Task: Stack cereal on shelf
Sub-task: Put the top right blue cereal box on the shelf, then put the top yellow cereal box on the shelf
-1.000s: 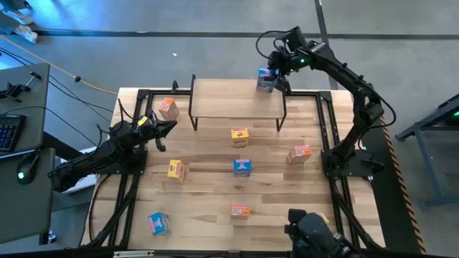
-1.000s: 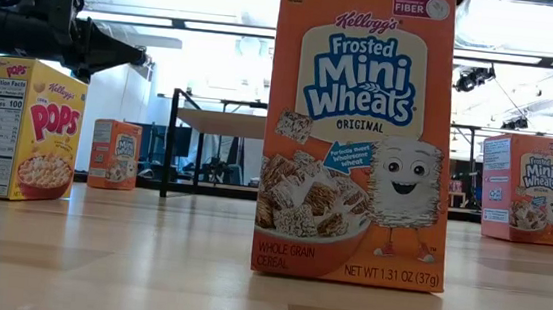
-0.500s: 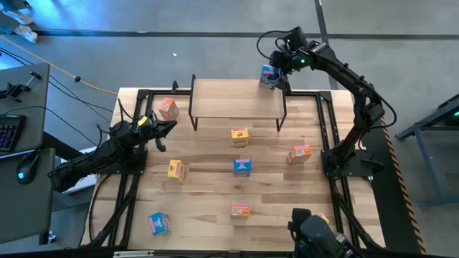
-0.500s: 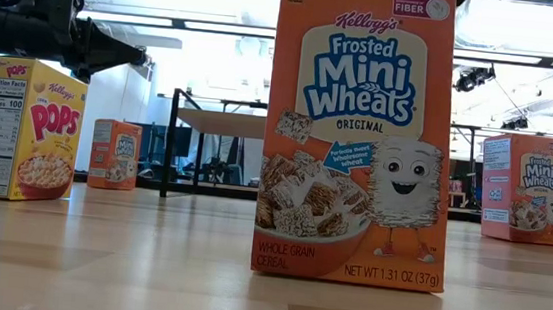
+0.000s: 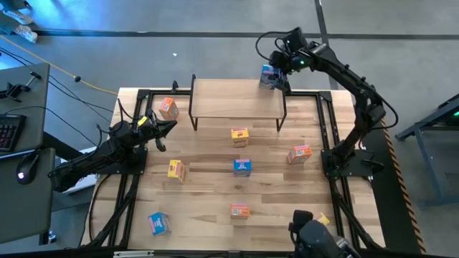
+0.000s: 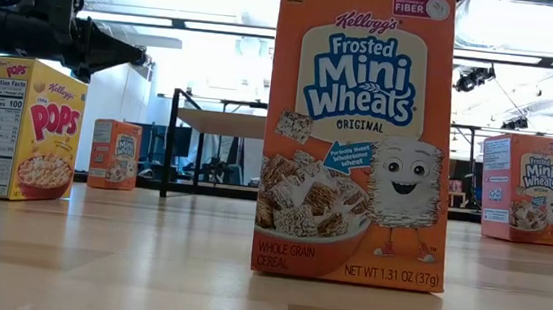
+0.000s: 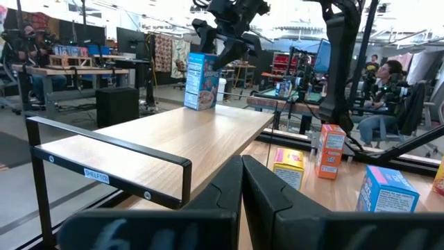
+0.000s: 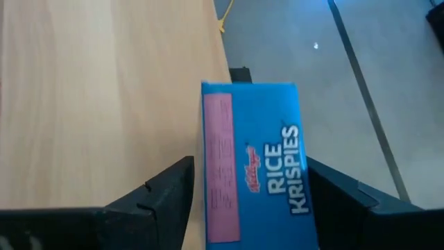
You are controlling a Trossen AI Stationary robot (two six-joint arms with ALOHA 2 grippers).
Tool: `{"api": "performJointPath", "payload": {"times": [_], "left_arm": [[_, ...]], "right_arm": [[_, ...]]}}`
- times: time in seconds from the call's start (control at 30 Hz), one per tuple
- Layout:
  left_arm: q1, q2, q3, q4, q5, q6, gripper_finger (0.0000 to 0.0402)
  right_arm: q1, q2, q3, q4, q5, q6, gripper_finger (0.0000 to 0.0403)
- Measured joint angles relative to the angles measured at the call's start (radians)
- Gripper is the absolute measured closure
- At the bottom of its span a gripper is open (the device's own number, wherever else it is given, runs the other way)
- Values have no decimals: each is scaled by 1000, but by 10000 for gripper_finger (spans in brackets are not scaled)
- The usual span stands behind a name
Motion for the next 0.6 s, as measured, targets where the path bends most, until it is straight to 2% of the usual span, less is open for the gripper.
{"api": "performJointPath", "payload": {"times": [0.43, 0.6], "left_arm": [[0, 0, 0, 2, -8, 0, 398], [0, 0, 0, 1, -8, -9, 398]], "right_arm": [[64, -113, 0, 17, 72, 79, 176], [108, -160, 0, 30, 109, 163, 179]]}}
